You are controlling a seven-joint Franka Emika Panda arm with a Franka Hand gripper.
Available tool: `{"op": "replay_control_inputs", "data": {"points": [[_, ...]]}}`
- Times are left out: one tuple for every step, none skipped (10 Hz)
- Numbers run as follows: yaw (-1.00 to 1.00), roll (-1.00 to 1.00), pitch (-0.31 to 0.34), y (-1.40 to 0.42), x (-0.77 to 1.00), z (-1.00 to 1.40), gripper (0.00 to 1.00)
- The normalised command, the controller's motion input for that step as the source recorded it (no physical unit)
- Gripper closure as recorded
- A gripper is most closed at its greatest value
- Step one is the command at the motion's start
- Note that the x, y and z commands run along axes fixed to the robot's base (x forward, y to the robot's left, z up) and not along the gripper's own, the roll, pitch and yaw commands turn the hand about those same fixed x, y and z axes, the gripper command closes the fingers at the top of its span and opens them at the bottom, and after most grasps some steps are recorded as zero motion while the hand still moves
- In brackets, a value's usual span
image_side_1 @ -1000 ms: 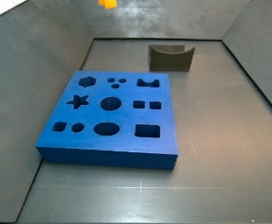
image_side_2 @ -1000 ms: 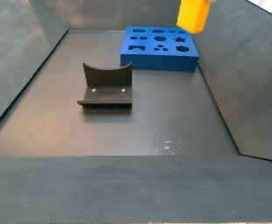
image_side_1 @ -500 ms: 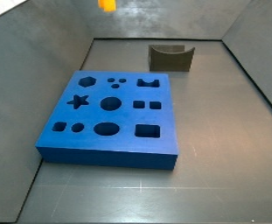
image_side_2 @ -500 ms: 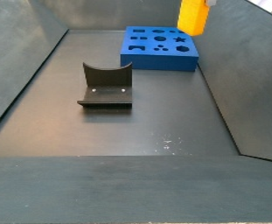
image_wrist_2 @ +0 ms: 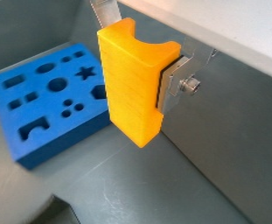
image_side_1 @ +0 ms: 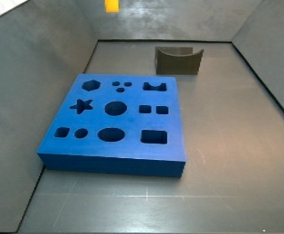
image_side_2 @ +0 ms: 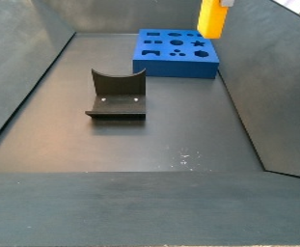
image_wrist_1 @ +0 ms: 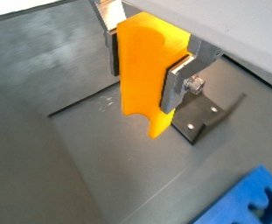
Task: Pick up the arch object. Move up. Rotate the arch object. Move to above the board. Insert the arch object.
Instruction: Rotate the arch object.
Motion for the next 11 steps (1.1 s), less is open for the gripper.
{"op": "replay_control_inputs", "data": {"points": [[-1.0, -0.01, 0.0, 0.02, 0.03, -0.01, 1.0], [-1.0, -0.01, 0.0, 0.02, 0.03, -0.01, 1.0], [-1.0, -0.01, 0.0, 0.02, 0.03, -0.01, 1.0], [-1.0, -0.01, 0.0, 0.02, 0.03, -0.01, 1.0], [-1.0, -0.01, 0.0, 0.02, 0.03, -0.01, 1.0], [-1.0, -0.01, 0.001, 0.02, 0.03, -0.01, 1.0], [-1.0, -0.01, 0.001, 0.02, 0.03, -0.01, 1.0], [-1.0, -0.01, 0.001, 0.02, 0.03, -0.01, 1.0], [-1.0, -0.01, 0.001, 0.02, 0.03, -0.01, 1.0], [-1.0, -0.02, 0.001, 0.02, 0.03, -0.01, 1.0], [-1.0, -0.02, 0.001, 0.02, 0.03, -0.01, 1.0]]}}
